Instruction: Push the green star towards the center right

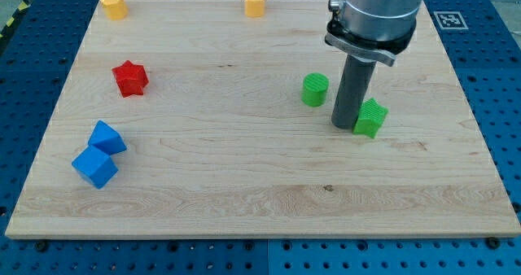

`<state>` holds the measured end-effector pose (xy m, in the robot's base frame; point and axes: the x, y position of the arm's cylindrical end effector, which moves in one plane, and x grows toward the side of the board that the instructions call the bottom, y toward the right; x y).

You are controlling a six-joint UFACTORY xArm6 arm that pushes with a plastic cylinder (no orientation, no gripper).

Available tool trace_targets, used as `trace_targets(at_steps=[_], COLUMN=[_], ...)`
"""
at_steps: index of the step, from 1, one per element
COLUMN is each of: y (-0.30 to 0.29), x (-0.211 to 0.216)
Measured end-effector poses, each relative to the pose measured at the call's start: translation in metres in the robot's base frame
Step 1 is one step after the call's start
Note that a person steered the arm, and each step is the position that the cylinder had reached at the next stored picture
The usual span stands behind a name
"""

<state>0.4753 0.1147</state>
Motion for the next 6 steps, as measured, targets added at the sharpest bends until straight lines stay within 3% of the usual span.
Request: trace_targets(at_steps=[5, 6], y=[0.115, 0.111], x=[0.044, 0.044])
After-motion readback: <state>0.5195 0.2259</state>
